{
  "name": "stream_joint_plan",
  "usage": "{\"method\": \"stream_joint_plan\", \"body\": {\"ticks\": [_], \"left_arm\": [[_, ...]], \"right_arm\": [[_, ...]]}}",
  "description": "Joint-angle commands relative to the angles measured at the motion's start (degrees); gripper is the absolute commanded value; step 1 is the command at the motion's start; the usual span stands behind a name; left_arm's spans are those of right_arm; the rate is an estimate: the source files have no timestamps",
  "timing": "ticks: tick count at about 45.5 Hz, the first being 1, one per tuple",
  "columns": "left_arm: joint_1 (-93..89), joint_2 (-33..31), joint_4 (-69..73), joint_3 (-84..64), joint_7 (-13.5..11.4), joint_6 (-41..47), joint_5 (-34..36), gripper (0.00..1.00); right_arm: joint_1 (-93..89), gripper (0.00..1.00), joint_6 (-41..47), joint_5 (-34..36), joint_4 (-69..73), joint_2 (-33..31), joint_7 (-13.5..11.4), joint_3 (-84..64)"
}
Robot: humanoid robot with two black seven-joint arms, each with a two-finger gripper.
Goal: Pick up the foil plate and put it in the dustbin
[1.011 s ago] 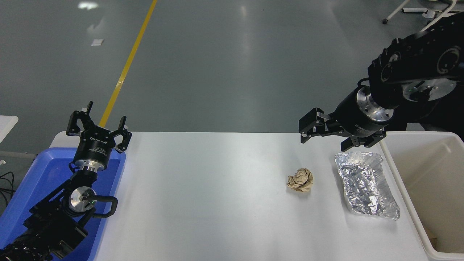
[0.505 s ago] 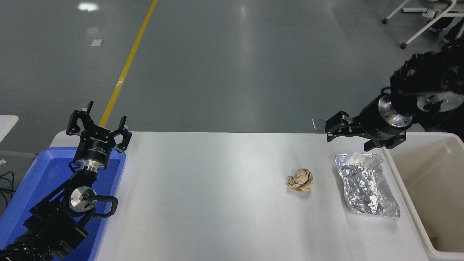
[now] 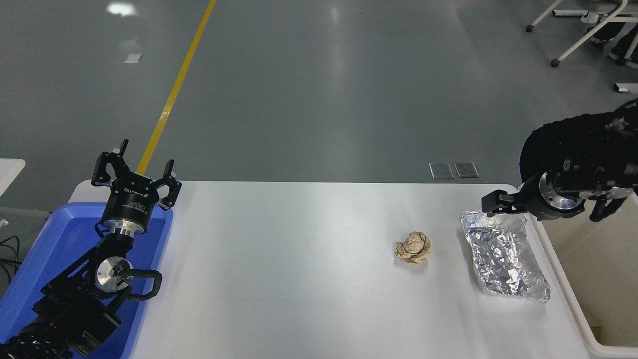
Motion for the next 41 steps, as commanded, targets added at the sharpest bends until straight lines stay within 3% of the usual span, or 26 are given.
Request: {"method": "stream_joint_plan", "body": {"ticks": [1,7,27,41], "left_arm": [[0.0,0.0,0.0,0.0,0.0,0.0,0.01,0.98],[0.0,0.0,0.0,0.0,0.0,0.0,0.01,0.98],[0.0,0.0,0.0,0.0,0.0,0.0,0.01,0.98],[0.0,0.0,0.0,0.0,0.0,0.0,0.01,0.98]], "right_arm": [[-11.86,1.0,-10.52,-1.63,-5.46,-1.47,0.06,2.58],[-18.11,1.0,-16.76,-1.72,-7.48,-1.47,0.15,3.29],[-26.11,0.99,-24.59,-2.25,-10.91,-1.47,0.41,9.0],[-29.36,0.85,-28.55,-2.25,-13.55,-0.32,0.41,9.53]]}}
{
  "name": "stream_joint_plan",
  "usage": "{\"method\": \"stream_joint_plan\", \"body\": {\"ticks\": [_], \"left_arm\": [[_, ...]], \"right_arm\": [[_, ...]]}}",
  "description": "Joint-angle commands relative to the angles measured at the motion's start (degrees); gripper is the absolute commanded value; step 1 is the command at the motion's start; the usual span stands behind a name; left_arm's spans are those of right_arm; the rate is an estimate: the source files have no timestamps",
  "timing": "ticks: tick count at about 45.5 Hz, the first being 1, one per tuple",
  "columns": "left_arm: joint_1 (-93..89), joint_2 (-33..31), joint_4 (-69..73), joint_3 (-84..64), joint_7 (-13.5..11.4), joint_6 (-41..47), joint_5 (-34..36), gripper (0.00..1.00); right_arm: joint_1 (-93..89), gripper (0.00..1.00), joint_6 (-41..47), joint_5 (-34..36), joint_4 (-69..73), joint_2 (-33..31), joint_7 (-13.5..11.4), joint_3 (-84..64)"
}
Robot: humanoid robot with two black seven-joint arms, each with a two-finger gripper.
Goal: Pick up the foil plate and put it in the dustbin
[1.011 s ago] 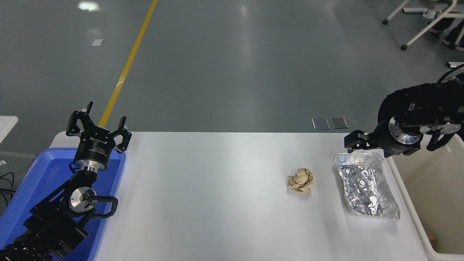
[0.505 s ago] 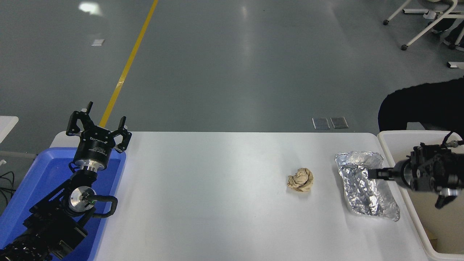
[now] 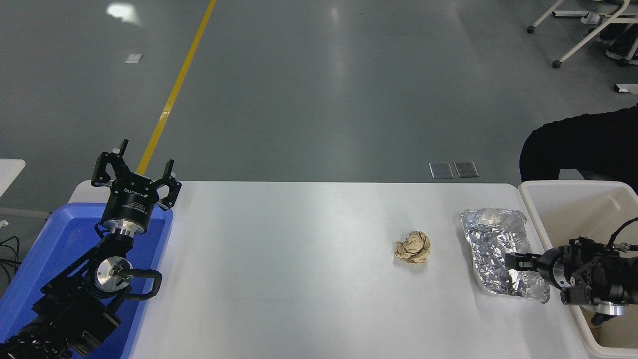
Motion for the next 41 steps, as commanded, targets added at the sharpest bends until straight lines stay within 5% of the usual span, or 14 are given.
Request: {"method": "stream_joint_plan", "body": {"ticks": [1,13,21,41], "left_arm": [[0.0,0.0,0.0,0.01,0.0,0.0,0.01,0.98],[0.0,0.0,0.0,-0.08,0.0,0.0,0.01,0.98],[0.0,0.0,0.0,-0.08,0.0,0.0,0.01,0.98],[0.0,0.0,0.0,-0.08,0.0,0.0,0.01,0.98]], "right_arm": [[-3.19,0.85,-3.24,-0.07,-1.74,0.81,0.02,0.79],[-4.25,0.46,-3.59,-0.07,-1.48,1.16,0.02,0.87],[-4.95,0.0,-3.68,-0.07,-1.3,1.43,0.11,1.05],[-3.99,0.0,-6.67,-0.07,-0.78,1.16,1.33,2.98]]}}
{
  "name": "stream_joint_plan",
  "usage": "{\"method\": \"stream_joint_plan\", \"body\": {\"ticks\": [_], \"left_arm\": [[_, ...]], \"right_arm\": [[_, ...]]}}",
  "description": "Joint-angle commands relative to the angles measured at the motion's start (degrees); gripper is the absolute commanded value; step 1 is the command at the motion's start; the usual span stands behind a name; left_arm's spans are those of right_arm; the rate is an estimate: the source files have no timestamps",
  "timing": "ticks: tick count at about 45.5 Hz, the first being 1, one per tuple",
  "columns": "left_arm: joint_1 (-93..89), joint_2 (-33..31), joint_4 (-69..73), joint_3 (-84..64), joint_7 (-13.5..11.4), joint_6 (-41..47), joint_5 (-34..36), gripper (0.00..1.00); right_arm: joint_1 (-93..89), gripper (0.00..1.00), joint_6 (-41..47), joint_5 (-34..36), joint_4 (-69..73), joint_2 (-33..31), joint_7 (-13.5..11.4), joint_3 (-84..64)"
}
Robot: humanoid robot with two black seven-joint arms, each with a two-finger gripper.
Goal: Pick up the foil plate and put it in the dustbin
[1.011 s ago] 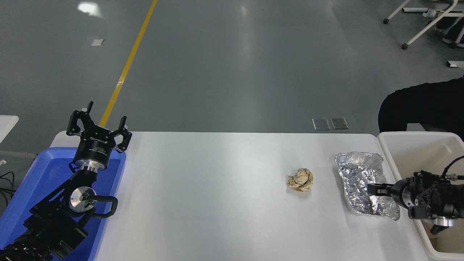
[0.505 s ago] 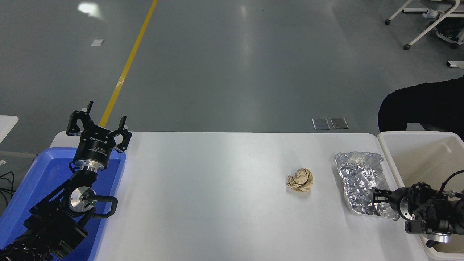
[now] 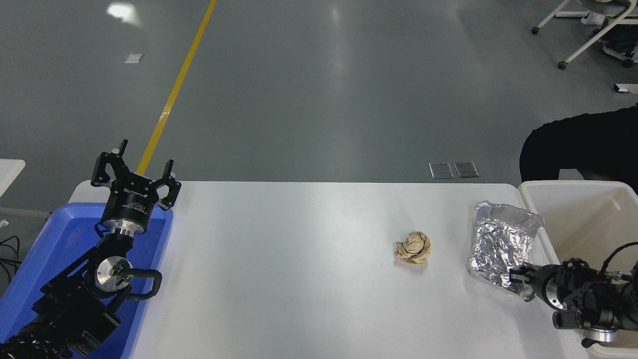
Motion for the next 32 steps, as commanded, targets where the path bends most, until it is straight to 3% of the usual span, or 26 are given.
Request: {"method": "stream_joint_plan", "body": {"ticks": [1,9,22,32], "left_arm": [[0.0,0.0,0.0,0.08,0.0,0.0,0.0,0.98],[0.0,0.0,0.0,-0.01,0.0,0.0,0.0,0.98],[0.0,0.0,0.0,-0.01,0.0,0.0,0.0,0.98],[0.0,0.0,0.0,0.08,0.0,0.0,0.0,0.98]], "right_arm": [[0.85,0.0,-0.99,0.01,0.43,-0.35,1.0,0.67],[5.16,0.0,-0.64,0.01,1.66,-2.37,2.31,0.05],[18.25,0.0,3.05,-0.17,10.18,-10.71,5.48,-0.13],[31.43,0.0,8.32,-5.0,18.96,-17.74,6.89,-0.39]]}}
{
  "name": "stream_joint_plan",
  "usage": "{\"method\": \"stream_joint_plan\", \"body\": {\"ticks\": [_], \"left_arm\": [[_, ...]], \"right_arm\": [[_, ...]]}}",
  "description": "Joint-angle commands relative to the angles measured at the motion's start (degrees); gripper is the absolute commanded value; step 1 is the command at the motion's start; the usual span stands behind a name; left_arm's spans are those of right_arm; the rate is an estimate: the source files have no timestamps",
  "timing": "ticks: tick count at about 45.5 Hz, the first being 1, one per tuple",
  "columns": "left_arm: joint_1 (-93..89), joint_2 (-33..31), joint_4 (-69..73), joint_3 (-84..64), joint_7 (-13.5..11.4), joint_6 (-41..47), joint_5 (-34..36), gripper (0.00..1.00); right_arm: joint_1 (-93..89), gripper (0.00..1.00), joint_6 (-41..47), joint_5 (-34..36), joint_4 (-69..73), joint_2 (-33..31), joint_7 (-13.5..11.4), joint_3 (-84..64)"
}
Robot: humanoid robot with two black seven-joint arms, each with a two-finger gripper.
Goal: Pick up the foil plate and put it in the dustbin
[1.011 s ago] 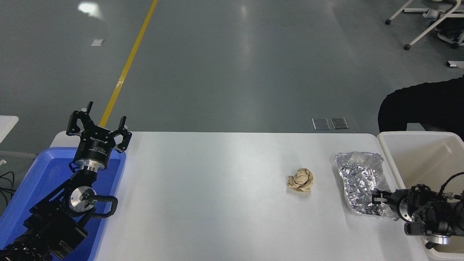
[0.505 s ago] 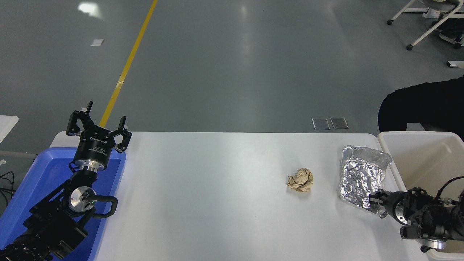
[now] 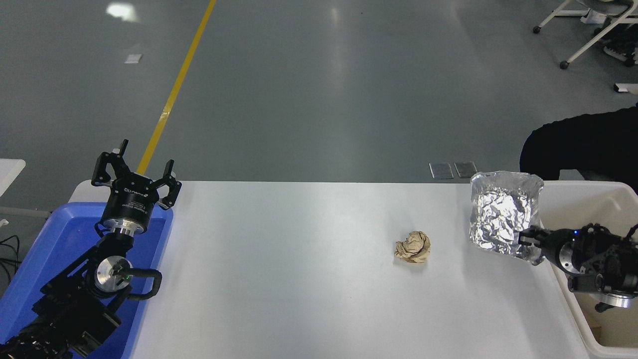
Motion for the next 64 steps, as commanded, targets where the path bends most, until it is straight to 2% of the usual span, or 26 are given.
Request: {"method": "stream_joint_plan", "body": {"ticks": [1,8,17,27,50,58,64], "left_arm": [[0.02,0.0,0.0,-0.04,0.01,0.0,0.01,0.98],[0.02,0.0,0.0,-0.04,0.01,0.0,0.01,0.98],[0.02,0.0,0.0,-0.04,0.01,0.0,0.01,0.98],[0.02,0.0,0.0,-0.04,0.01,0.0,0.01,0.98],[0.02,0.0,-0.08,-0.04,0.01,0.0,0.01,0.98],[0.02,0.0,0.0,0.05,0.01,0.0,0.01,0.98],[0.02,0.0,0.0,-0.04,0.01,0.0,0.01,0.98]], "right_arm": [[14.57,0.0,5.44,-4.11,10.11,-7.98,1.61,-0.41],[27.31,0.0,15.63,-5.26,15.83,-10.01,1.61,-4.54],[41.1,0.0,32.22,-5.26,16.36,-10.01,1.61,-5.86],[50.0,0.0,42.53,-5.17,16.36,-9.75,1.61,-5.86],[48.08,0.0,43.24,-4.73,14.17,-9.66,1.43,-7.7],[39.38,0.0,42.89,-3.59,4.95,-10.01,1.35,-8.41],[29.02,0.0,42.89,0.53,-6.11,-10.36,1.35,-8.32]]}}
